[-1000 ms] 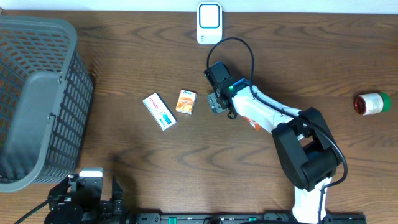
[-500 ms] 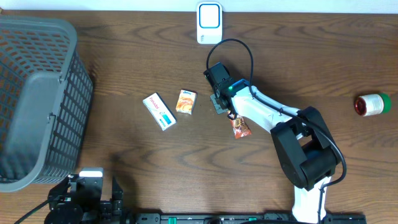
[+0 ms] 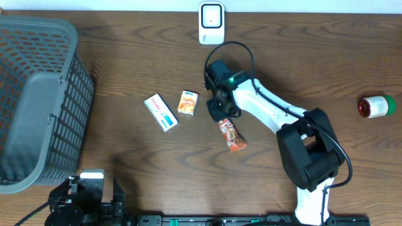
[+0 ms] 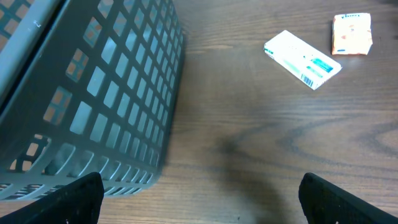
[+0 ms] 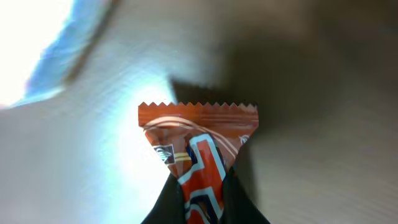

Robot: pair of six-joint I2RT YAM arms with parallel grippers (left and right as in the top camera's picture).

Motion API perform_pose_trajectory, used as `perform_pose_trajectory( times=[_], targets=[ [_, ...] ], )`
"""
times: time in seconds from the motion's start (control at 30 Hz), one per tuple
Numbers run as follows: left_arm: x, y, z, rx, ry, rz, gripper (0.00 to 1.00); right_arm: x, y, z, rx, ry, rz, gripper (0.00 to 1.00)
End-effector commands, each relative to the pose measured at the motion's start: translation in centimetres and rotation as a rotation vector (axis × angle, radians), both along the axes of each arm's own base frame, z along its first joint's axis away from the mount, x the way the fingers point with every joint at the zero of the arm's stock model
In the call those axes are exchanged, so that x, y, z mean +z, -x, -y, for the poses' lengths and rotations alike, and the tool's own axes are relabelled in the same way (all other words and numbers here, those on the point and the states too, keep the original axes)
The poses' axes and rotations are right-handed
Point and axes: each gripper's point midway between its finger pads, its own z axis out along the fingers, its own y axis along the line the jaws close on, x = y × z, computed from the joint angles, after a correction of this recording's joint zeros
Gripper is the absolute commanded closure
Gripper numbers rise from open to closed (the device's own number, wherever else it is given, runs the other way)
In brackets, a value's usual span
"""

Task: Scan the item barcode
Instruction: 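Lift the chocolate bar, swing it left and drop it near the Panadol box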

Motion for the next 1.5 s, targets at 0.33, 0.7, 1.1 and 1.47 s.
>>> perform_pose_trajectory(
  times=[0.33,0.7,1.1,1.47],
  targets=[
    [0.2,0.1,0.1,-0.009,0.005,0.010,0.01,8.1,3.4,-6.6,0.155,-0.746,-0.326,0.99],
    [0.2,0.1,0.1,-0.009,0.005,0.010,0.01,12.1,0.5,-9.4,0.514,-1.326,-0.102,0.99],
    [0.1,0.1,0.1,-0.009,0.005,0.010,0.01,11.7,0.2,-12.7,0.831,-1.430,0.130,0.97],
    [0.2,0.1,0.1,-0.009,0.005,0.010,0.01,6.0,-3.3,-9.1,0.685,-1.409,0.118,0.71]
  ],
)
